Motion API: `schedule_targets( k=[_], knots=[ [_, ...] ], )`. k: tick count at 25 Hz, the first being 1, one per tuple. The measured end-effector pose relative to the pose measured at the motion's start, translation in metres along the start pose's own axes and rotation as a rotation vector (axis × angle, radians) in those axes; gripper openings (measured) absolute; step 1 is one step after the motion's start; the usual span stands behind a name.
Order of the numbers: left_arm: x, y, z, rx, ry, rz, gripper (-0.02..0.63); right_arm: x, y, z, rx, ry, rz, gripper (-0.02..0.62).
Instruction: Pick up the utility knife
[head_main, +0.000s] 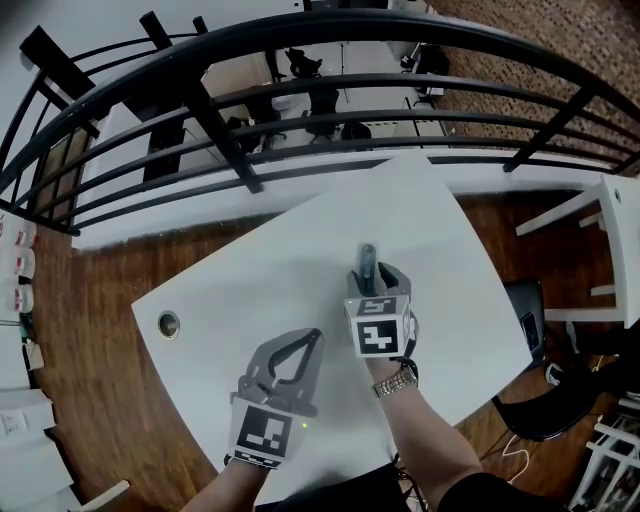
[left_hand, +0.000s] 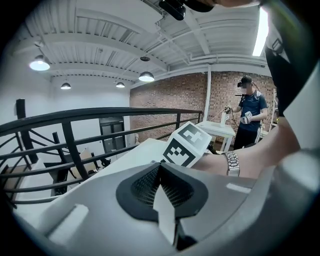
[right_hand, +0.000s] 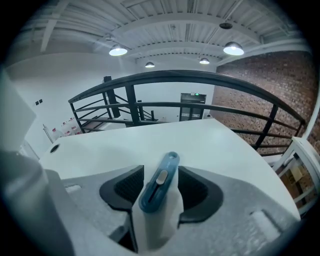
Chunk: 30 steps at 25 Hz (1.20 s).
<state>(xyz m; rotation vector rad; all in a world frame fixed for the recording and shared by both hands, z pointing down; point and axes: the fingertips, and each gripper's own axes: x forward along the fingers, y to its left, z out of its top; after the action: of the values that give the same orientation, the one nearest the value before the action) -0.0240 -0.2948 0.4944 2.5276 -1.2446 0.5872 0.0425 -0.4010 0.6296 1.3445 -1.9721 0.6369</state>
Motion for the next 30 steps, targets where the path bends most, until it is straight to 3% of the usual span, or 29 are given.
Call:
schedule_targets(
  k=[8,15,30],
  knots=[
    [0.005,0.005,-0.001,-0.009,0.005,0.006,0.017,0.013,0.002,-0.007,-0.016,0.048,-0.006,0.192],
    [0.005,0.001,0.004,-0.001,0.002,0.004,0.017,0.010,0.005,-0.008,-0.015,0.059,0.033,0.132],
    [-0.021,-0.018,0.012,0.031,-0.022,0.021,0.017,-0.036,0.025,-0.005,-0.035,-0.027,0.093,0.120]
  ],
)
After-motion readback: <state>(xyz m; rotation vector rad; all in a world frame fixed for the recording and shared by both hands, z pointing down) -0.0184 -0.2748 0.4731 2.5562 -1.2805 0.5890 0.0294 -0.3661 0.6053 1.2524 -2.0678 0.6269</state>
